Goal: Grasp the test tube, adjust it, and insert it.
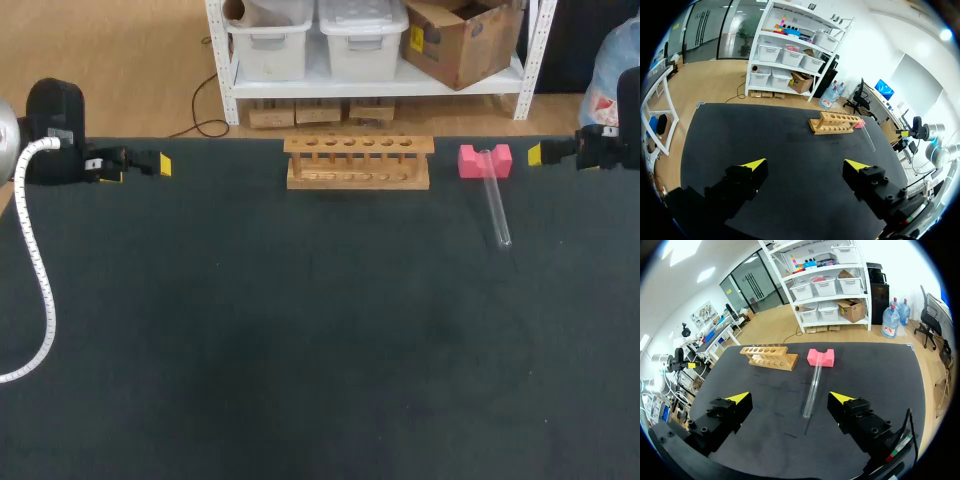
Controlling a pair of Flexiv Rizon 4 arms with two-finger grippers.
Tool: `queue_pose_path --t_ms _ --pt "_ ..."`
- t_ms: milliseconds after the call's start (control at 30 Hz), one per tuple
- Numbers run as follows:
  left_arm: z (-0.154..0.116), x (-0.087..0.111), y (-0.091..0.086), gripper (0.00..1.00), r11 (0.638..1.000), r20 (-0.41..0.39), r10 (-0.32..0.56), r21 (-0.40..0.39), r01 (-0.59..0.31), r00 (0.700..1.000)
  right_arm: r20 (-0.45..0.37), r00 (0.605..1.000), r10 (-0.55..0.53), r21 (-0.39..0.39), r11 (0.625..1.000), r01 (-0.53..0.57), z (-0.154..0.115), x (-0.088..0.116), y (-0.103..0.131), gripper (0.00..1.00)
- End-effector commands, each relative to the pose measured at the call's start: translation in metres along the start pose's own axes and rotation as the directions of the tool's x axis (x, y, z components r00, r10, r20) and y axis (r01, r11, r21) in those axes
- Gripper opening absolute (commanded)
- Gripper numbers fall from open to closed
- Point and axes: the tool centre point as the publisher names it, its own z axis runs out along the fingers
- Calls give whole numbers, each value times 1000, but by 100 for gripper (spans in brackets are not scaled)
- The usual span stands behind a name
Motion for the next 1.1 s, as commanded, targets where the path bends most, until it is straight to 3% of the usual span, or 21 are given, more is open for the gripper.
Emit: queue_pose_path --t_ms 33,833,967,1100 --pt "0 -1 -2 100 1000 -5 -2 -8 2 1000 0 1000 -1 -1 1000 1 0 0 0 100" --pt "0 -1 -2 100 1000 -5 -2 -8 2 1000 0 1000 -1 -1 1000 1 0 0 0 100" --pt "-10 7 -4 100 995 24 103 9 -103 994 0 1000 -1 -1 1000 1 0 0 0 100" --pt "-20 13 0 100 976 65 200 77 -205 978 0 1000 -1 -1 1000 1 0 0 0 100"
